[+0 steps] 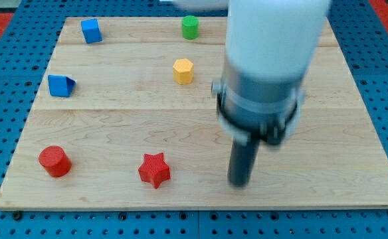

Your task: Push the red star towards center

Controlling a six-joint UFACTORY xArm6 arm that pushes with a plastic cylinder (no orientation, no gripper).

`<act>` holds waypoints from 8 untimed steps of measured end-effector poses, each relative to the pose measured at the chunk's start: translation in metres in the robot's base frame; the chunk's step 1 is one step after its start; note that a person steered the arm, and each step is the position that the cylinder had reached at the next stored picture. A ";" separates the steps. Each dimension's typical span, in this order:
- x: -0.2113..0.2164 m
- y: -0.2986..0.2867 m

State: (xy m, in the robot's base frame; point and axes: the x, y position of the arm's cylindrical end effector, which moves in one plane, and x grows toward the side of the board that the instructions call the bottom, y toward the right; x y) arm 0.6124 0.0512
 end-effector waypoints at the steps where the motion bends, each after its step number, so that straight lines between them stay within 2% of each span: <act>1: 0.003 -0.055; 3: -0.049 -0.102; 6: -0.031 -0.111; 7: -0.054 -0.141; 8: -0.052 -0.155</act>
State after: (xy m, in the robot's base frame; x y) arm 0.5604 -0.1038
